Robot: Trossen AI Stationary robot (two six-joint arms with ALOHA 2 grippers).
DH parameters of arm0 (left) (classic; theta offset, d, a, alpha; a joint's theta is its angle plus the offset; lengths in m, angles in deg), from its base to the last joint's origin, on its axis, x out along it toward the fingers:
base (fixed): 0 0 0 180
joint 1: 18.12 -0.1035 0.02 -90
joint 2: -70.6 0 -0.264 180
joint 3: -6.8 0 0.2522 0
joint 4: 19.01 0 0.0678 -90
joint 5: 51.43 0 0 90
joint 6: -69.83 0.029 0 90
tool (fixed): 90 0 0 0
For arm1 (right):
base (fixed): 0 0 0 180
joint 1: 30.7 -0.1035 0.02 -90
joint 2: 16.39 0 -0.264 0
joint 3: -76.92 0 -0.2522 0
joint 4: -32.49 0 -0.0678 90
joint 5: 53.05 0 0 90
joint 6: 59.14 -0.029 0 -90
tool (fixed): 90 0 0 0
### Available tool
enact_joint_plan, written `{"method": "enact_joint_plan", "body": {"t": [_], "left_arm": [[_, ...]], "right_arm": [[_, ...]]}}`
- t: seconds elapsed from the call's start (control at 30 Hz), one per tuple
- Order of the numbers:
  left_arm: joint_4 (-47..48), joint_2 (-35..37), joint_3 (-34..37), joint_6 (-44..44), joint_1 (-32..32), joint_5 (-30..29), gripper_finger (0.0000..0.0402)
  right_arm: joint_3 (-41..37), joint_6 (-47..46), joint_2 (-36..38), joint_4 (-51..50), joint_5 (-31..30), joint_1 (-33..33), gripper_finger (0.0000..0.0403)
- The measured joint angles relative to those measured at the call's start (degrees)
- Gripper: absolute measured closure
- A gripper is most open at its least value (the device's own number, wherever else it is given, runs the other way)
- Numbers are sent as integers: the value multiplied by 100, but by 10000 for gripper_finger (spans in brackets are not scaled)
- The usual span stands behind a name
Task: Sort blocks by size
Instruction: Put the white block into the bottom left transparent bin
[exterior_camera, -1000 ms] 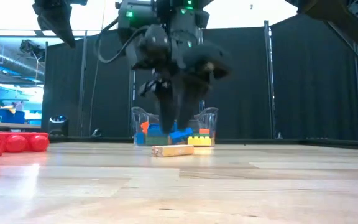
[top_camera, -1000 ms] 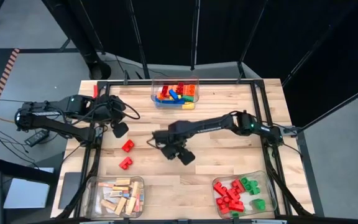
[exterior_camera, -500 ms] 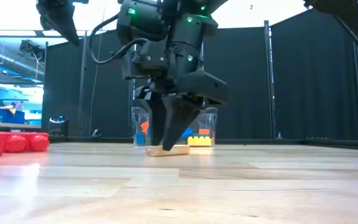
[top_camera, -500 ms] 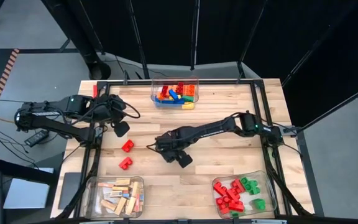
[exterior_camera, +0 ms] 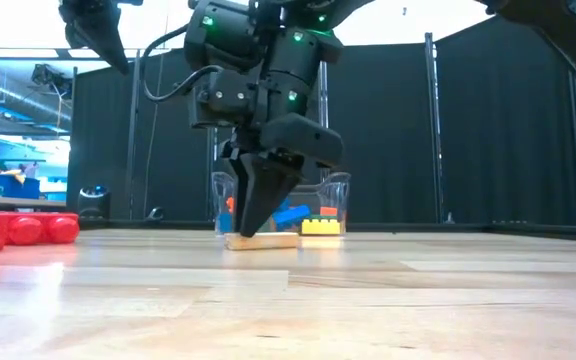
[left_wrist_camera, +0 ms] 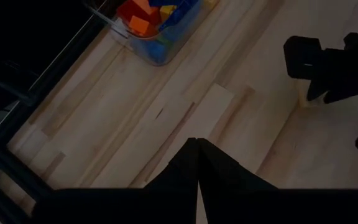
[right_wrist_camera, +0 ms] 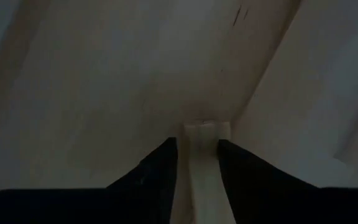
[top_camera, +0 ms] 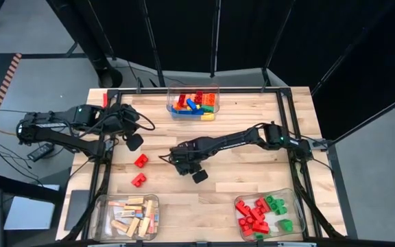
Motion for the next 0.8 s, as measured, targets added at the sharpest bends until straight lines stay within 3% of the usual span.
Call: {"method": "enact_joint_plan", "body": {"t": [0.47,0.63,0.8], "left_arm": [[2,0,0,0,0,16,388],[3,0,0,0,0,16,388],[4,0,0,0,0,16,388]], "right_arm": [[-1,220,131,-39,88,27,111],[-591,299,130,321,293,155,115],[-1035,219,201,573,256,191,166]]}}
